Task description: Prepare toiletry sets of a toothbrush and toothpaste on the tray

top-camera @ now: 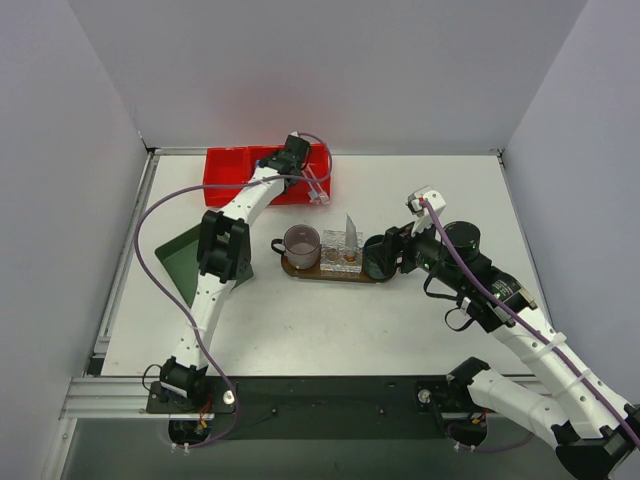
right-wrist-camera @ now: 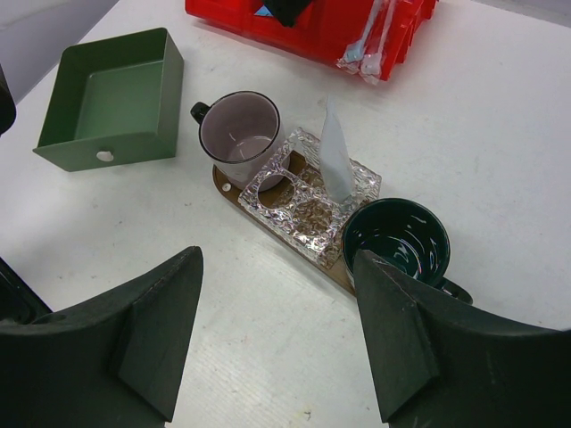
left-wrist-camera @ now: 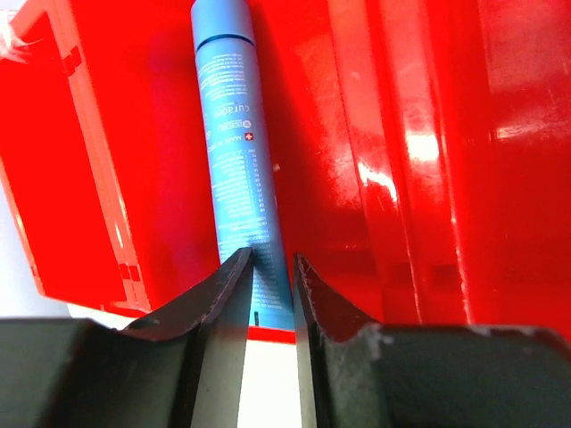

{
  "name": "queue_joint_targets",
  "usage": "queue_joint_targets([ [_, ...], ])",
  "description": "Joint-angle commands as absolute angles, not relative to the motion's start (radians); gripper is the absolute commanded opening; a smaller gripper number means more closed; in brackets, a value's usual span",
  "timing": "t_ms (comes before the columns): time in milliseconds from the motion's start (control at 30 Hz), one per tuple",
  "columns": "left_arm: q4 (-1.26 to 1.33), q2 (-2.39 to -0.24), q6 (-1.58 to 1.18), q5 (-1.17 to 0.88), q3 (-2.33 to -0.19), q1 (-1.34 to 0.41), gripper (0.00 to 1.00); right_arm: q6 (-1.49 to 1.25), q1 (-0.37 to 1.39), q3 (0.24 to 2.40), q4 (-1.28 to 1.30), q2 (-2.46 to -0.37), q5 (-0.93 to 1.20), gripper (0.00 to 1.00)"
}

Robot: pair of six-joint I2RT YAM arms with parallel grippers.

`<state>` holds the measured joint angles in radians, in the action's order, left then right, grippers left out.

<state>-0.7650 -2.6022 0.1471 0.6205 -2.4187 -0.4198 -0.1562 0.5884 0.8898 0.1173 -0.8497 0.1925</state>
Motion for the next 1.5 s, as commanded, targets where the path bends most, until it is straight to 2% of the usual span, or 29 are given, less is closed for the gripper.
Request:
queue_joint_targets([
  [0, -0.713, -2.585, 0.163, 0.69, -2.401, -0.422, 0.31, -0.147, 0.583, 0.893, 0.074, -0.851, 0.209, 0.63],
  [167, -0.684, -2.56, 0.167, 0.709, -2.385, -0.423, 0.29, -0.146, 0.583, 0.891, 0.075, -0.85, 0.207, 0.63],
  [733, -0.606, -2.471, 0.212, 0.833, -2.344, -0.43, 0.0, -0.144, 0.583, 0.89, 0.075, -0.845, 0.204, 0.63],
  [933, -0.56, -2.407, 0.224, 0.825, -2.31, -0.431, 0.0, -0.143, 0.583, 0.89, 0.077, -0.845, 0.201, 0.63],
  [1300, -0.593, -2.289, 0.218, 0.693, -2.249, -0.431, 0.0, -0.146, 0.583, 0.899, 0.089, -0.841, 0.193, 0.63],
  [1467, -0.632, -2.145, 0.163, 0.579, -2.132, -0.43, 0.0, -0.149, 0.583, 0.914, 0.101, -0.836, 0.187, 0.63],
])
